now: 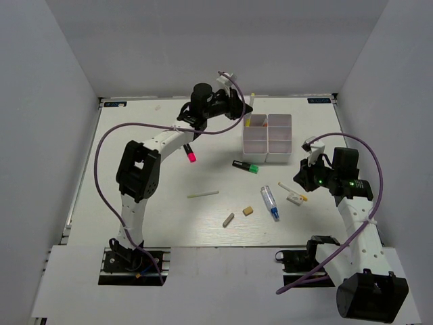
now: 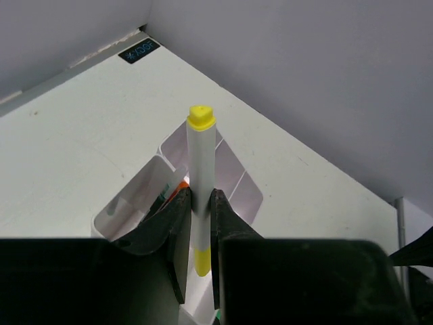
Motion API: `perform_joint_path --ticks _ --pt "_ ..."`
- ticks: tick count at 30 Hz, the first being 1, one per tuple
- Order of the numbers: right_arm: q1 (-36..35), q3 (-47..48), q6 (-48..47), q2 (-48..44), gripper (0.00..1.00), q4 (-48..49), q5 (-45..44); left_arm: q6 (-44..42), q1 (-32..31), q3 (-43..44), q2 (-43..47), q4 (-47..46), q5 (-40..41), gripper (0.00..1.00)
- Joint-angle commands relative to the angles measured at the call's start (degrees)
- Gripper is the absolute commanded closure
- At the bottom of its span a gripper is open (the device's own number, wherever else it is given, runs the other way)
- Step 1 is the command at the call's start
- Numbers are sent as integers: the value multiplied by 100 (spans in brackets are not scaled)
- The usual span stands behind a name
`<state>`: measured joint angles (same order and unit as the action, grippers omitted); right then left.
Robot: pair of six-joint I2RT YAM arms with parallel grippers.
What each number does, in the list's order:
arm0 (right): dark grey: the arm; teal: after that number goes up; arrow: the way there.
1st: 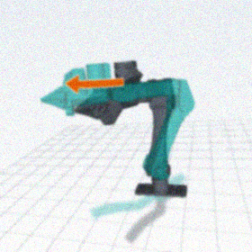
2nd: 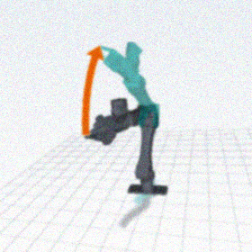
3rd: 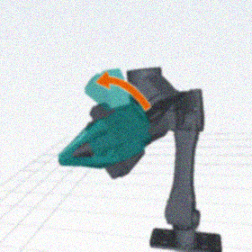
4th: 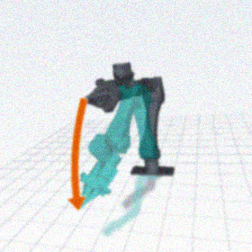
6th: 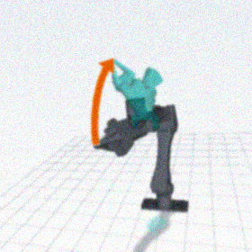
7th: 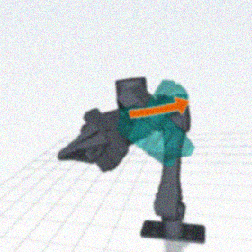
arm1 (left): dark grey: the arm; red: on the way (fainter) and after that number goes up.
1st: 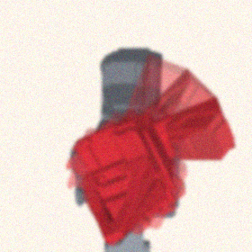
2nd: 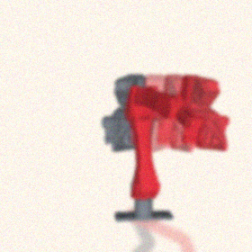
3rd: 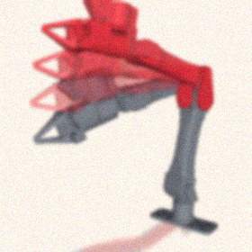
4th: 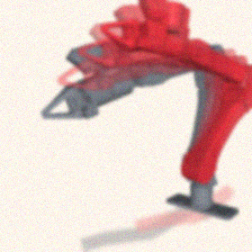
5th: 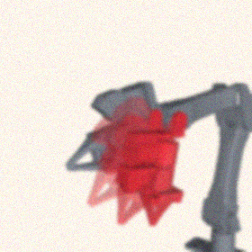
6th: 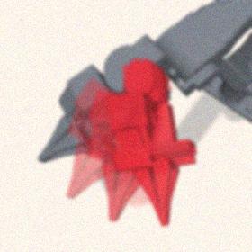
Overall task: Sort the stationery into containers
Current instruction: Place the stationery into the container
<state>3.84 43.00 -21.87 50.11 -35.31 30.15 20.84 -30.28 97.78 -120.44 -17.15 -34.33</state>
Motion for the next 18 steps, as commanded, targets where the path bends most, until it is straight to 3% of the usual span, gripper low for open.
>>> perform_joint_path --ticks 1,18 --pt "64 -99 16 -97 92 200 26 -537 -48 391 83 -448 -83 100" --pt "205 -117 -2 -45 90 270 17 -968 -426 443 -585 -377 119 99"
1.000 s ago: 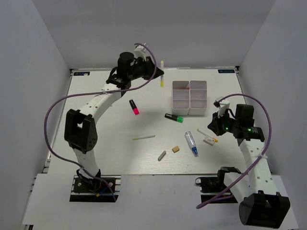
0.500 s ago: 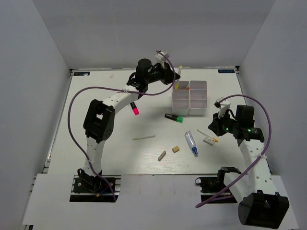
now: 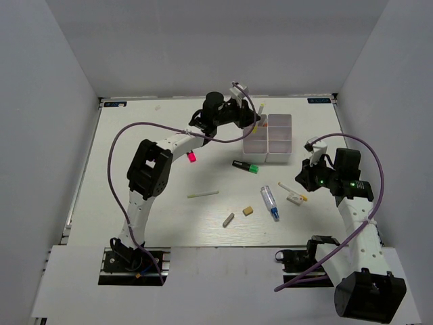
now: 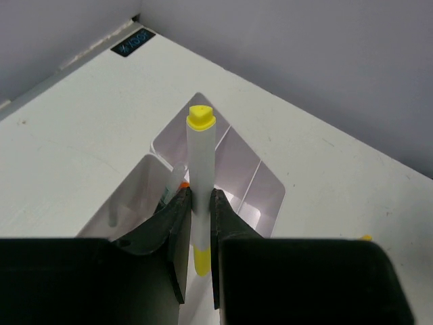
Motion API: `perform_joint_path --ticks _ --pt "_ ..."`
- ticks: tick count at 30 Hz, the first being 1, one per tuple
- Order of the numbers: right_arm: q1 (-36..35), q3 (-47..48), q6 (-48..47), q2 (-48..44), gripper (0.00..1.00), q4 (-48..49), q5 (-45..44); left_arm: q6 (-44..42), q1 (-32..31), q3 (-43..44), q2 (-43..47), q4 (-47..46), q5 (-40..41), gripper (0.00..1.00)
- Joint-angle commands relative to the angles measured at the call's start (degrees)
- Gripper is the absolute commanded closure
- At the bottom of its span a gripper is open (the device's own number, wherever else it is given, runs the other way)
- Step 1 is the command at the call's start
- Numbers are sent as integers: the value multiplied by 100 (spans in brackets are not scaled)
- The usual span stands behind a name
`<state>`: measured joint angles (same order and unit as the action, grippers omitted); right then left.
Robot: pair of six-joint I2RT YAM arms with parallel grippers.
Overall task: Sort the stationery into containers
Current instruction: Place the stationery into the container
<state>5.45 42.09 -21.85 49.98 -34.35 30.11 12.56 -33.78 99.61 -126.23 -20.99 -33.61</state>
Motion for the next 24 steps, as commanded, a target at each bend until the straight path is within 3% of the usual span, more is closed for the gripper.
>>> perform_joint_path --ticks 1,3,7,13,16,18,24 --pt "61 -34 -13 -32 90 157 30 -209 -76 260 -59 95 99 98" --pt "79 -60 -4 -32 90 165 30 -210 -129 313 -111 156 161 98" --pt "114 -60 -4 -41 88 165 65 -411 -190 427 -173 359 311 88" --pt "140 -43 -48 -49 87 139 83 -526 -190 428 -95 561 425 59" --pt "149 -60 -109 -23 79 130 109 -526 -243 270 72 509 425 46" --pt "149 -60 -144 -14 71 122 127 -579 -243 269 125 509 425 42" --pt "123 -60 -600 21 60 51 241 -632 -243 208 468 632 486 41"
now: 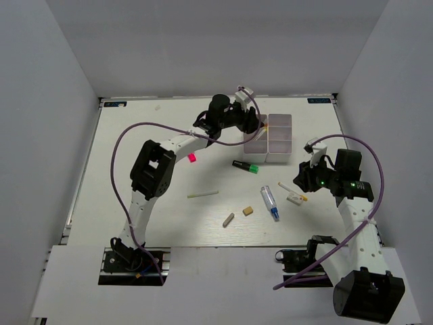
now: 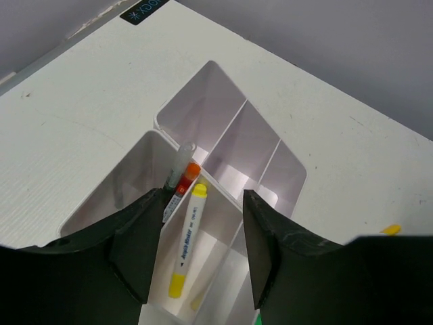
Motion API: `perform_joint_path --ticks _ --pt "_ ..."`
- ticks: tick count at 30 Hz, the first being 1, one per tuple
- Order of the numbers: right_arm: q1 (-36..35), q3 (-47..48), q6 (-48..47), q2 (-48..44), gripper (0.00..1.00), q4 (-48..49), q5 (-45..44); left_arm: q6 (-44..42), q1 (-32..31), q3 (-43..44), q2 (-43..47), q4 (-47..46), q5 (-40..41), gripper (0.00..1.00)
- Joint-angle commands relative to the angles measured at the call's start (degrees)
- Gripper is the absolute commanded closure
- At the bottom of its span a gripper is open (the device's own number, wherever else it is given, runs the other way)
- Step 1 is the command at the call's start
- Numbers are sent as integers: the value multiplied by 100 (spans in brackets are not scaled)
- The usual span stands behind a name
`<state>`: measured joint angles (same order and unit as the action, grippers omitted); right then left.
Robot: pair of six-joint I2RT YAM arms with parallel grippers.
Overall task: Sort the stationery into containers
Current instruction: Place the stationery into the container, then grab a piece of stationery with the right arm
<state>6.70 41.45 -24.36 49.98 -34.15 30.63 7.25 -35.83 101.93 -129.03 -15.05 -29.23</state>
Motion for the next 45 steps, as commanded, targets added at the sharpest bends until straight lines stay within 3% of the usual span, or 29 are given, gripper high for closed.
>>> perform_joint_path --ticks 1,5,9,12,15,17,23,29,36,45 --pt "-11 -5 -437 47 56 14 206 -101 -38 -163 1000 89 49 39" --pt "-63 -67 -1559 354 56 -144 303 -153 -90 -726 2020 334 172 36" --pt "-186 -76 -1941 1031 57 -118 -57 406 15 -1437 3040 1668 392 30" --pt "-344 82 -1932 1602 53 -39 -312 900 68 -2316 3916 2310 786 23" --pt "-616 91 -1757 1884 42 214 -488 1094 68 -3492 4874 2410 997 20" --pt "-661 65 -1695 2059 39 330 -742 1384 68 -4308 5351 2498 1235 13" --pt "-1197 -58 -1134 2429 39 944 -1366 2035 68 -5674 6941 2779 2123 2" --pt "-1452 82 -703 2982 42 1367 -1841 2369 68 -6088 7427 3235 2299 1" --pt "-1558 170 -904 3343 42 1359 -1859 2132 68 -6088 7428 3921 2581 1" --pt "-1540 144 -1211 3712 55 1016 -1473 1640 68 -6088 7313 4116 2589 1"
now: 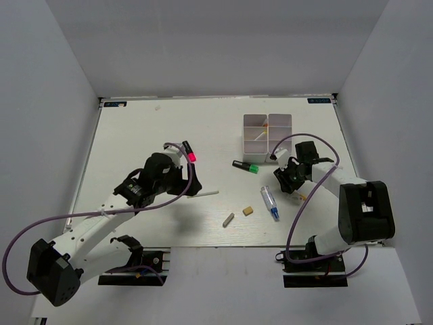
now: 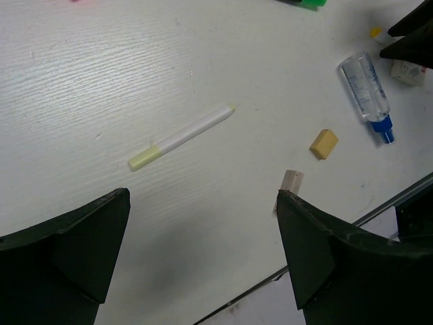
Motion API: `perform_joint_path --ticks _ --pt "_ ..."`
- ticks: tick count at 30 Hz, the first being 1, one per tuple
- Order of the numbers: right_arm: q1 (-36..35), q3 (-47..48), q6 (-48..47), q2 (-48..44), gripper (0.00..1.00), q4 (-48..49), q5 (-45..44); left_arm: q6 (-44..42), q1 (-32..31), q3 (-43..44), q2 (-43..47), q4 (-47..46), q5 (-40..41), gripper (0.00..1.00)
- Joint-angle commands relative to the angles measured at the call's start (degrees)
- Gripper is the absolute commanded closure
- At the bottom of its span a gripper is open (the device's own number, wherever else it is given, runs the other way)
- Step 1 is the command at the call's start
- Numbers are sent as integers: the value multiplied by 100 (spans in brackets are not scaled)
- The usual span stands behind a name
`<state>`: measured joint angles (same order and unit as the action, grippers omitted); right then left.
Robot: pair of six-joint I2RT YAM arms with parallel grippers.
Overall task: Sort the stationery into containers
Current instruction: Grab a piece of stationery with the right arm
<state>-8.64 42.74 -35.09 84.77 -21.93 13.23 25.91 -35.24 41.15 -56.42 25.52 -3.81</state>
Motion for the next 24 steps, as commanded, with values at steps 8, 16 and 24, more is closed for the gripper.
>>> perform_joint_path --ticks 8,16,24 --pt "12 -82 -191 49 91 -372 302 -350 9 -186 53 -108 47 1" --pt "29 1190 -894 -1084 100 -1725 1277 -1096 -70 148 -545 67 -410 1" --pt "12 2528 -1140 -1279 100 -2027 3630 -1282 -70 148 -712 -196 -523 1"
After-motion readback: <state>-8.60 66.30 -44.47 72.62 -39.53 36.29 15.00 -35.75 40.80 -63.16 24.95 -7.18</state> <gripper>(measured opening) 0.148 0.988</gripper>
